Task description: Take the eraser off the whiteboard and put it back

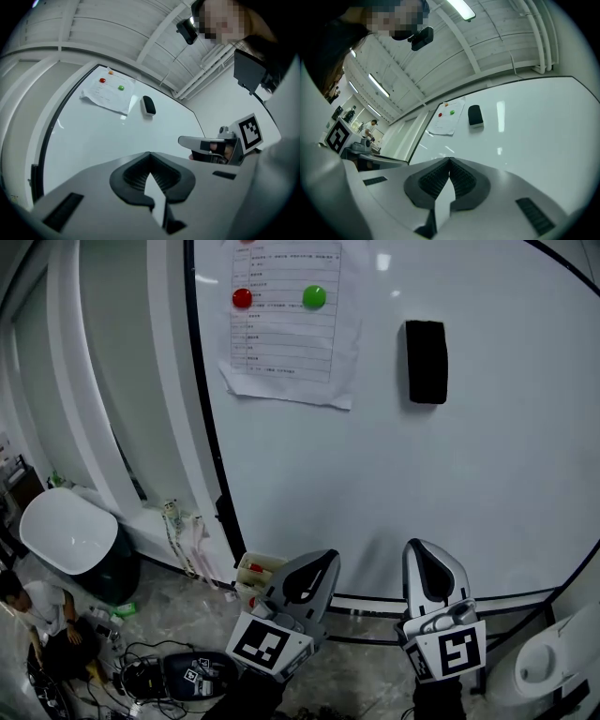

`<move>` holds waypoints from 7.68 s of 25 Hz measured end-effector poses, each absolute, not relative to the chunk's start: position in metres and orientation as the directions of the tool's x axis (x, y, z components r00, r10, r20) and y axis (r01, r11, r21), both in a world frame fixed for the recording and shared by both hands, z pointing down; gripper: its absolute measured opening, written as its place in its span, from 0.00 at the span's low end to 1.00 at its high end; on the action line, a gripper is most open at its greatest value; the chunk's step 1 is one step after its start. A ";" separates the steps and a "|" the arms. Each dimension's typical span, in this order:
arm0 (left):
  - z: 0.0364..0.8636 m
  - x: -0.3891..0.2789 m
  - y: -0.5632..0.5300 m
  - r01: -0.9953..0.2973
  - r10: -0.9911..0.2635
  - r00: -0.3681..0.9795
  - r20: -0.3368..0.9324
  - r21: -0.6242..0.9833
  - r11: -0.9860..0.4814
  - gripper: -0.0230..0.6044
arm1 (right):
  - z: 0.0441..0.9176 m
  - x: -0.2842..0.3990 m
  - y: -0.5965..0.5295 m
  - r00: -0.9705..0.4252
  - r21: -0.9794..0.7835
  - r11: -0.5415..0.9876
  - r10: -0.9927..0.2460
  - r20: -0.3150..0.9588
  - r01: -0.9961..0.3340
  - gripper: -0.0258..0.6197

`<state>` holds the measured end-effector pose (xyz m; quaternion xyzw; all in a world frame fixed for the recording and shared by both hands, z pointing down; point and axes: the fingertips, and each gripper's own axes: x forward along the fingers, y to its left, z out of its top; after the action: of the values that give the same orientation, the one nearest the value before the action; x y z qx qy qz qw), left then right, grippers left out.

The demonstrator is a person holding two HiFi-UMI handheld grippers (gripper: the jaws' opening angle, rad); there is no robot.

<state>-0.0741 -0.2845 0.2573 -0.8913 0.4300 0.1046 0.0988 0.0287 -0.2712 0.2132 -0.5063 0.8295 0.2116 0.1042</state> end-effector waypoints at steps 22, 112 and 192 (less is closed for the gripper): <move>0.239 -0.085 -0.332 -0.731 -0.680 0.664 -0.310 -0.082 -0.677 0.05 | 0.159 0.017 -0.312 -0.367 0.311 0.239 -0.806 -0.464 -0.920 0.05; 0.263 -0.065 -0.346 -0.745 -0.711 0.654 -0.259 -0.057 -0.665 0.05 | 0.156 0.066 -0.315 -0.246 0.332 0.048 -0.775 -0.583 -0.942 0.47; 0.352 -0.329 -0.349 -0.936 -0.939 0.310 -0.151 0.123 -0.329 0.05 | 0.456 -0.206 -0.378 -0.696 0.794 0.607 -0.563 0.445 0.017 0.47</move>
<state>-0.3287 -0.3488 0.3516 -0.8092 0.5793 0.0976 -0.0058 -0.2065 -0.3778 0.4560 -0.1655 0.8241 0.4112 -0.3528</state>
